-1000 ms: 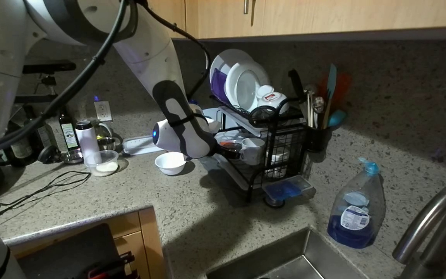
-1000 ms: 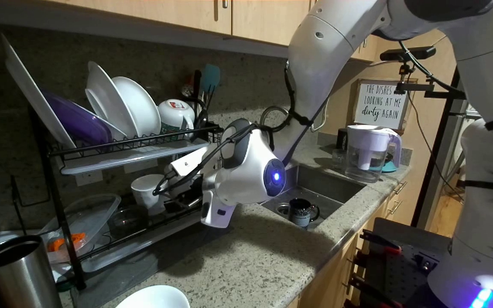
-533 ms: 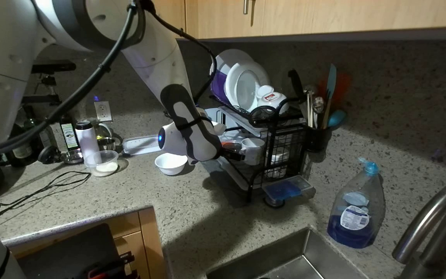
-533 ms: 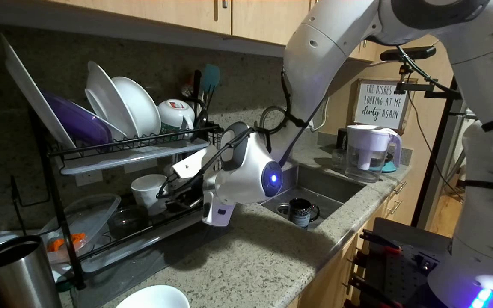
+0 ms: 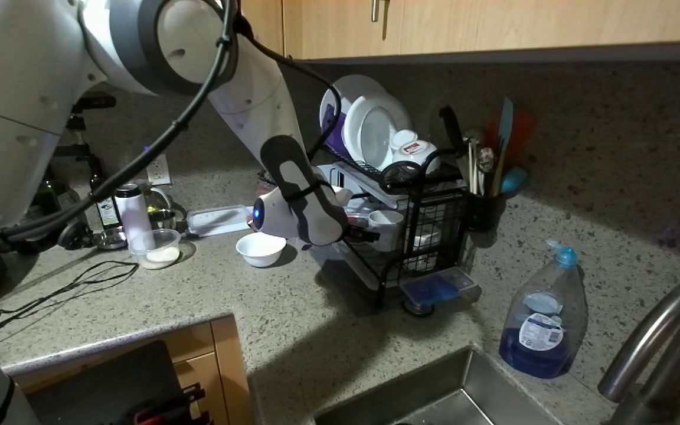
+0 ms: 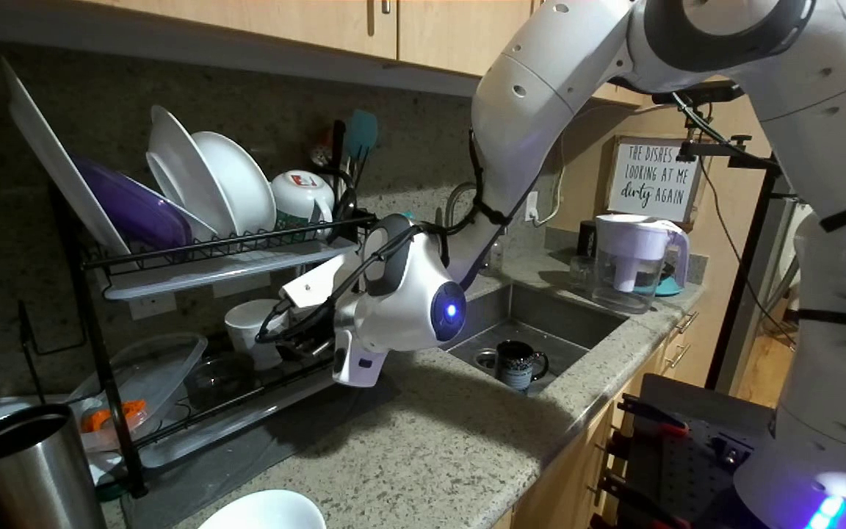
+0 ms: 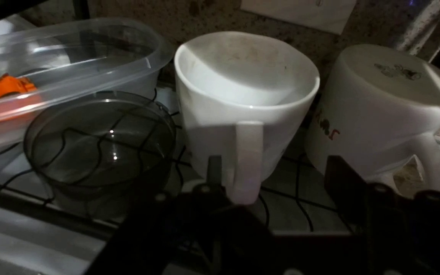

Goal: Take the mug from the bottom left of the dish drying rack and place it on the countertop

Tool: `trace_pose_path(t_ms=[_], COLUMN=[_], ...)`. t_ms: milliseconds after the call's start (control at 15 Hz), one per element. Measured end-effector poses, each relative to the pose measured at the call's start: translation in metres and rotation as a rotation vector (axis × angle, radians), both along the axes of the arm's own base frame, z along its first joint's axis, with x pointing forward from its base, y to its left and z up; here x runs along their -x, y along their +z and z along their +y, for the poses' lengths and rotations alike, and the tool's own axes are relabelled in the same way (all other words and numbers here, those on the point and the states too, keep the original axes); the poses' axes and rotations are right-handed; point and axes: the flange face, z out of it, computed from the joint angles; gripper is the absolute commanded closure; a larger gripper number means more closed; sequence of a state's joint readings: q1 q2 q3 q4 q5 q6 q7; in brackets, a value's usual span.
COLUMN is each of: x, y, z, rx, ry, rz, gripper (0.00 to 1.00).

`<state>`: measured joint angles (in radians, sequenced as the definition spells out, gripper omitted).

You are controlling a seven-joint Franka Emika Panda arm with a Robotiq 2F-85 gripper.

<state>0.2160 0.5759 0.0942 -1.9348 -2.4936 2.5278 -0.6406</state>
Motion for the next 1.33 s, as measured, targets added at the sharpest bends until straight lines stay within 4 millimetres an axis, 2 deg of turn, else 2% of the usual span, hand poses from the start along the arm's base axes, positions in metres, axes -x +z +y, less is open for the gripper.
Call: trace_pose_path(t_ms=[333, 400, 533, 1333], x=[-0.0067, -0.0071, -0.0079, -0.0070], y=[-0.0094, -0.0103, -0.0098, -0.0084], z=[0.0032, 0.0036, 0.0044, 0.0073], rx=[-0.004, -0.004, -0.008, -0.022], ry=[0.000, 0.000, -0.001, -0.016], rz=[0.002, 0.002, 0.001, 0.004], gripper=[0.97, 1.00, 0.95, 0.95])
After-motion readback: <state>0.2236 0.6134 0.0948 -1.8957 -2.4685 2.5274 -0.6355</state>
